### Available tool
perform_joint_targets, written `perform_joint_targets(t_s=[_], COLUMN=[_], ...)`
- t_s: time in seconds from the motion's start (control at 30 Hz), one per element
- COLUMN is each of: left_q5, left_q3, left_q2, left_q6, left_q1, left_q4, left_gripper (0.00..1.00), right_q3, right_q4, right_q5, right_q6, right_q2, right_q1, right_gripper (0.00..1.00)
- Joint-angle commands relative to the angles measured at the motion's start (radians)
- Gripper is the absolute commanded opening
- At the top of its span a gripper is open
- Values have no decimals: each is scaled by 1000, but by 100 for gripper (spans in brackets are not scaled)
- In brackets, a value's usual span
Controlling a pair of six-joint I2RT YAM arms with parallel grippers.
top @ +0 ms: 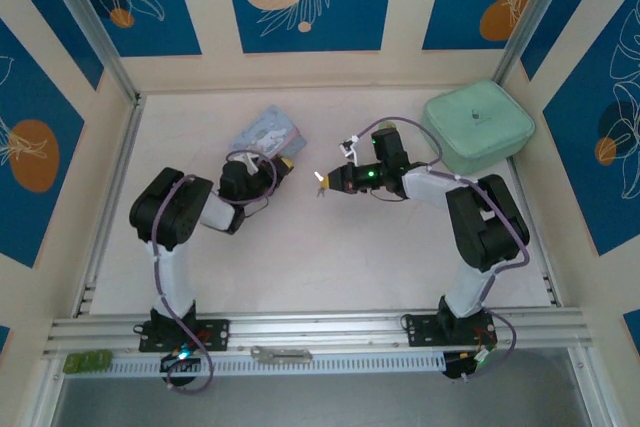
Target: Unlock a padlock with a key
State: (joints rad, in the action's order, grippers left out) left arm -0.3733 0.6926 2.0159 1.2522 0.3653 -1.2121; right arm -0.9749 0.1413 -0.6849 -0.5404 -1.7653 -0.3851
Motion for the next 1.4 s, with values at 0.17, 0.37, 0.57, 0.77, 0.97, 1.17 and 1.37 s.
perform_joint_targets(t_s=[0.17, 0.37, 0.57, 0.77, 0.97, 1.17, 1.37], left_q5=[-15, -5, -7, -29, -32, -42, -42], left_q3=[-5, -19, -19, -5, -12, -13, -14], left_q2=[23, 6, 5, -2, -13, -16, -26], left_q6=[156, 167, 174, 164, 154, 154, 151], left_q1=[56, 70, 81, 88, 90, 93, 93], left_q4=[-196, -196, -196, -196, -196, -196, -196], left_gripper=[0, 0, 0, 0, 0, 0, 0], right_q3=[-13, -33, -50, -69, -82, -94, -103], right_q4=[108, 118, 113, 128, 126, 118, 97], right_q5=[-84, -84, -74, -67, -58, -48, -27], right_q6=[-75, -84, -84, -94, -93, -87, -79], right_q2=[-83, -127, -150, -177, -189, -202, -219], right_q1=[-29, -40, -40, -38, -29, -24, -23], right_gripper=[0, 0, 0, 0, 0, 0, 0])
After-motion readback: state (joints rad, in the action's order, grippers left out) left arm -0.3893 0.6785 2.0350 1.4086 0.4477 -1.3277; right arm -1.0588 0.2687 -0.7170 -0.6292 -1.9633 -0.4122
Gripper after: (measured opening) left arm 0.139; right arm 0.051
